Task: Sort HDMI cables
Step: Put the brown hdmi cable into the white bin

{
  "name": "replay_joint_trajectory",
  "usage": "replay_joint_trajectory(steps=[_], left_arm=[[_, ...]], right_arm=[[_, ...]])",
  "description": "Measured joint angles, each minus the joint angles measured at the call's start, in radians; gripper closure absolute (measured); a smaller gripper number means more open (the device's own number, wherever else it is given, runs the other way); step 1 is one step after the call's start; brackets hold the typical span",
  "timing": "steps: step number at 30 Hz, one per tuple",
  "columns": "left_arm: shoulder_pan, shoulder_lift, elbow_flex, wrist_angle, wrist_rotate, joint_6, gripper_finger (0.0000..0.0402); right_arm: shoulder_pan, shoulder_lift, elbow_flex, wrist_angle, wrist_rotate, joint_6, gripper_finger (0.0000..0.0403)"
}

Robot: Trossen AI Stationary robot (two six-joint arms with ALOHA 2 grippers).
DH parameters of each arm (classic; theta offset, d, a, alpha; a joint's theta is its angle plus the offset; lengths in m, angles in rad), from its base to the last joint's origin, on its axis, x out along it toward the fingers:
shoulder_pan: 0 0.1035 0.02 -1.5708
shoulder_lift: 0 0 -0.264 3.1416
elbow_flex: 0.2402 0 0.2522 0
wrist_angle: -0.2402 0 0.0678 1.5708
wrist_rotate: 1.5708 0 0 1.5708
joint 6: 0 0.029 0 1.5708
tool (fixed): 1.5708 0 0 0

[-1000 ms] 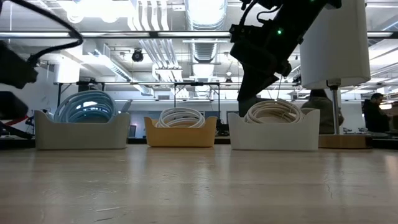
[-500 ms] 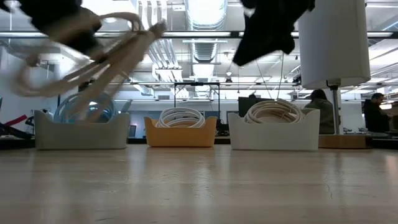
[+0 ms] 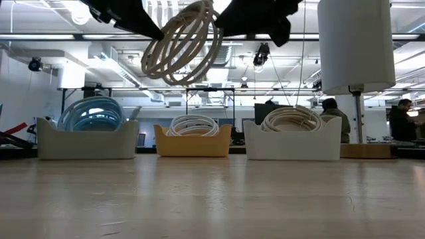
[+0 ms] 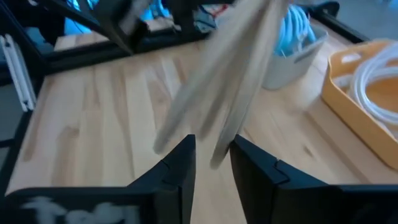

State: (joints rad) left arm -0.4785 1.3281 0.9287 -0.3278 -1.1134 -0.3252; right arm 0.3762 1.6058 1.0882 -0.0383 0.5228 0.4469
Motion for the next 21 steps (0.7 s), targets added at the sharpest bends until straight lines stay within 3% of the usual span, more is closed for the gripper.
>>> replay_joint_trajectory(steps=[21], left_arm=[[0.019,0.055,0.0,0.076,-0.103,0.065,0.0393]], right_arm=[[-0.041,-0.015,0.0,0.08,-0.002,-0.006,0.0293]])
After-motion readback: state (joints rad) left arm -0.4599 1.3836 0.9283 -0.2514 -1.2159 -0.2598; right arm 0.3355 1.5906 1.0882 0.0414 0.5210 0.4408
